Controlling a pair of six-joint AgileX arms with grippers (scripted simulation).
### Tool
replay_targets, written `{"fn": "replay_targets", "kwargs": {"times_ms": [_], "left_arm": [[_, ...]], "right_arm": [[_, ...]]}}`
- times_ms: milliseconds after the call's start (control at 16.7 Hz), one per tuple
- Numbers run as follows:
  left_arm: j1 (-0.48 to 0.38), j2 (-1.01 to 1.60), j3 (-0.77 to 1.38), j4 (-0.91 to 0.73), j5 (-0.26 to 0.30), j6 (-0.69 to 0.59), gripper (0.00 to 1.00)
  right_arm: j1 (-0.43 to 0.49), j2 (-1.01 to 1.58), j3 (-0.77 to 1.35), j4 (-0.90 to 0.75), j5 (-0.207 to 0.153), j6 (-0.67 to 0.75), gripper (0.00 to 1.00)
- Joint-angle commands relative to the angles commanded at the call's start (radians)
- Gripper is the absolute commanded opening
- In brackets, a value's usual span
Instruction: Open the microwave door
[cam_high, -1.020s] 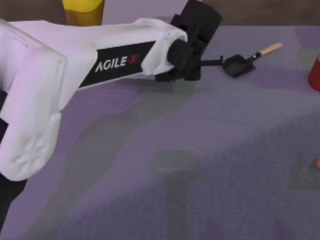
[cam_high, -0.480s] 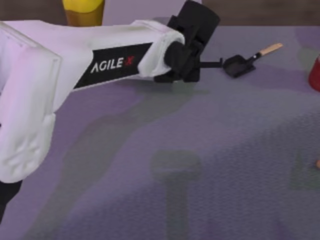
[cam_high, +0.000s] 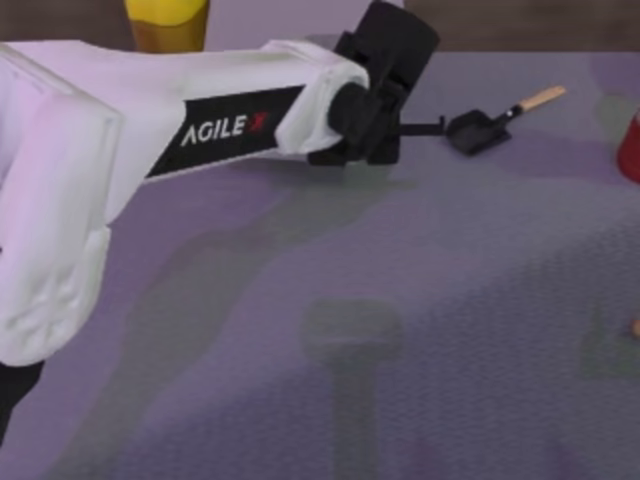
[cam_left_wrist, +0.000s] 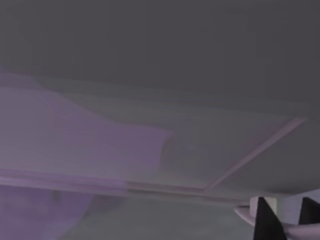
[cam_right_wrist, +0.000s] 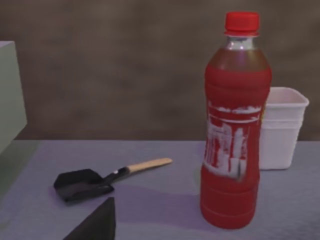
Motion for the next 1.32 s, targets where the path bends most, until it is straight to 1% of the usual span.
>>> {"fn": "replay_targets", "kwargs": {"times_ms": [660,780,1140,1320], "left_arm": [[0.0,0.0,0.0,0.0,0.0,0.0,0.0],[-0.008,0.003,-0.001,0.002,0.007,-0.002,0.0],[0.004,-0.044,-0.073,0.05,0.033,0.048,0.0],[0.005,-0.046,-0.079,0.052,0.035,0.052,0.0]], "right_arm": [[0.0,0.0,0.0,0.0,0.0,0.0,1.0],[0.0,0.0,0.0,0.0,0.0,0.0,1.0],[0.0,0.0,0.0,0.0,0.0,0.0,1.0],[0.0,0.0,0.0,0.0,0.0,0.0,1.0]]}}
